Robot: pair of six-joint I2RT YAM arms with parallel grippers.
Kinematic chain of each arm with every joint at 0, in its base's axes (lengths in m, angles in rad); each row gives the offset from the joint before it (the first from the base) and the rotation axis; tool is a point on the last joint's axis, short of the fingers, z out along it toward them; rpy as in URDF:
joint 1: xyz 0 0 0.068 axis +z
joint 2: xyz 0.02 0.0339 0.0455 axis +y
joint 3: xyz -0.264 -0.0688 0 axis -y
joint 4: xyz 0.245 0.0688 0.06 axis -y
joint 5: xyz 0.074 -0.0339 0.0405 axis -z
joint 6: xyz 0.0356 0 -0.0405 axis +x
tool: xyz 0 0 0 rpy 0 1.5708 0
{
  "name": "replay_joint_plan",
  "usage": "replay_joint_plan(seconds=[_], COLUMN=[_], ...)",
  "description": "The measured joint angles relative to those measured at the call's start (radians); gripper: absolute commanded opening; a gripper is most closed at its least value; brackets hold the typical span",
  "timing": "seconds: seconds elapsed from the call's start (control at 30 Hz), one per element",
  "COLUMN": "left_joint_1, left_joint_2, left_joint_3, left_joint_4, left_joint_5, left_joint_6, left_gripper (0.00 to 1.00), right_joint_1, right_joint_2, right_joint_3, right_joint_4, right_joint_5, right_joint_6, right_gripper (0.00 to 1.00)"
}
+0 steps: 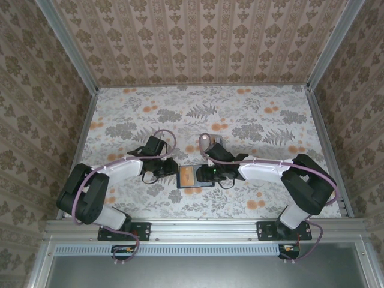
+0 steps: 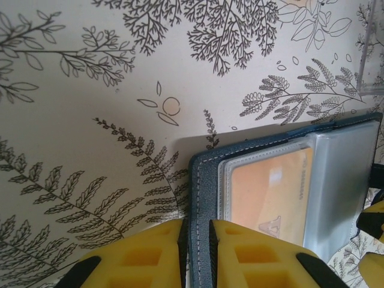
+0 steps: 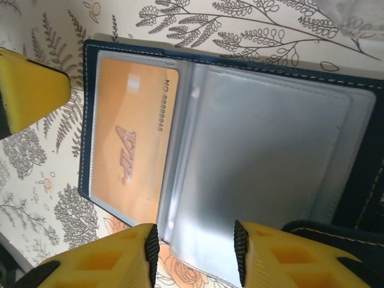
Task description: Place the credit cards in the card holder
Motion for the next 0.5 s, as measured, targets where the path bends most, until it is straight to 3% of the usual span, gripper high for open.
replay_joint_plan(seconds=[0.5], left_joint_1=[-0.001], left_joint_2=[0.03], left_joint_3=[0.0], left_joint_4=[0.004], left_joint_5=[0.008], left_joint_6=[0.0], left_gripper=[0.2], right_joint_1=[0.023], right_joint_2=[-0.035], right_joint_3=[0.003], right_joint_4=[-0.214], right_joint_5=[0.144], right_joint_6=[0.084], right_gripper=[0.5])
